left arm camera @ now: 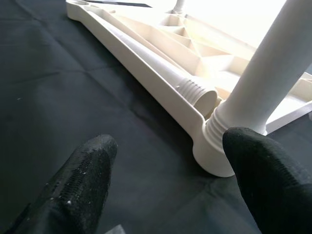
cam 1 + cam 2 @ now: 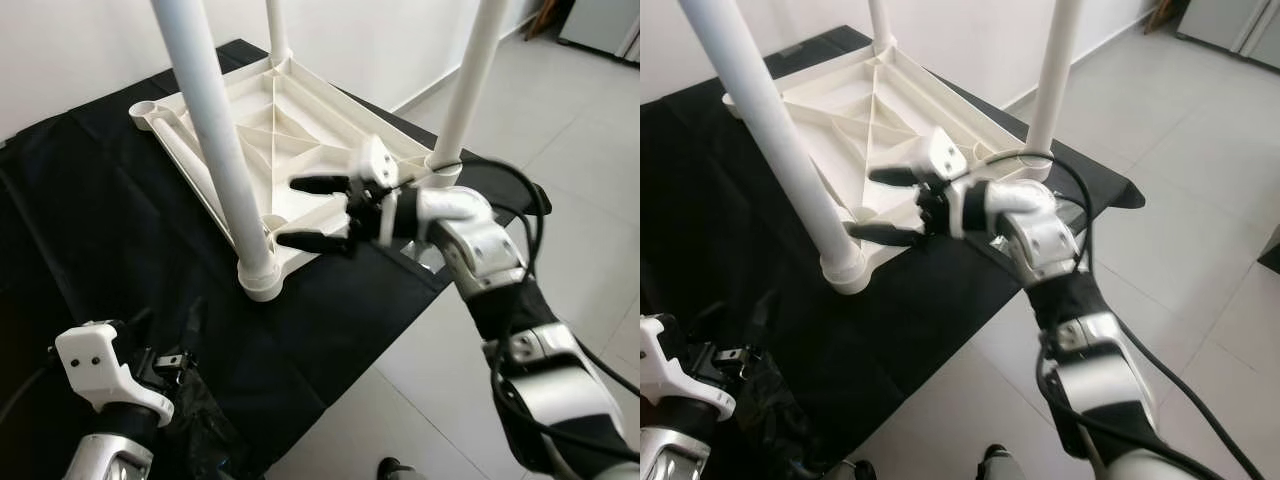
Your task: Building children table
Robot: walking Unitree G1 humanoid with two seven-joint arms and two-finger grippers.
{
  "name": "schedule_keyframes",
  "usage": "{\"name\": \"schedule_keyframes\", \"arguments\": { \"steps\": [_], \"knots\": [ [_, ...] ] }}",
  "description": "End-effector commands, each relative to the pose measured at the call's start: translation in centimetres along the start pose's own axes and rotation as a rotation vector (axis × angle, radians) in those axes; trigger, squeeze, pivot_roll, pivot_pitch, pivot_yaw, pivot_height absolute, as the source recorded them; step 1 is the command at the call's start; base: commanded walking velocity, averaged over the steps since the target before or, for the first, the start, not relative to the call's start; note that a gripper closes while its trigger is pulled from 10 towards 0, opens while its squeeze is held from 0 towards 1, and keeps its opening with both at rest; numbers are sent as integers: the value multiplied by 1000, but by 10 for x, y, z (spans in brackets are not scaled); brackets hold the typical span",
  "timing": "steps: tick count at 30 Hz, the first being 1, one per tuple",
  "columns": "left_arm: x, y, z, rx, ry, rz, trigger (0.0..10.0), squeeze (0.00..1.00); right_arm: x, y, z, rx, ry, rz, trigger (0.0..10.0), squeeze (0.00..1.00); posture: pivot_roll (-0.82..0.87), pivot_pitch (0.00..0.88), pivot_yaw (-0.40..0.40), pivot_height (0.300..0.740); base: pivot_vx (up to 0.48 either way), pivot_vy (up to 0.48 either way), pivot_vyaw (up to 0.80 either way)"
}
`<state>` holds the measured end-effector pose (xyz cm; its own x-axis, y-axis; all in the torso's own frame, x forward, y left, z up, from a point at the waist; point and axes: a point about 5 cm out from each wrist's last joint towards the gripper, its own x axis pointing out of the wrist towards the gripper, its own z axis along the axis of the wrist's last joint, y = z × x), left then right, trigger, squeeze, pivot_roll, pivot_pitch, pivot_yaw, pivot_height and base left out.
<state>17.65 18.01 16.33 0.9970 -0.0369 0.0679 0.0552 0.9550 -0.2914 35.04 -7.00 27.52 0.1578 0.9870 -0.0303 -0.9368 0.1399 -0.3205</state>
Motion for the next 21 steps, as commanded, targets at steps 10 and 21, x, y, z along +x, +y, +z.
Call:
{"name": "schedule_keyframes", "arguments": {
  "steps": [10, 21],
  "knots": [
    [-13, -2, 2, 8, 17, 26, 10000, 0, 28, -12, 2, -23, 27, 67, 10000, 0, 100, 291, 24, 740, 0, 0, 0],
    [-20, -3, 4, 8, 23, 41, 10000, 0, 47, -8, -10, 29, 45, 75, 0, 0, 103, 313, 20, 740, 0, 0, 0]
  ]
}}
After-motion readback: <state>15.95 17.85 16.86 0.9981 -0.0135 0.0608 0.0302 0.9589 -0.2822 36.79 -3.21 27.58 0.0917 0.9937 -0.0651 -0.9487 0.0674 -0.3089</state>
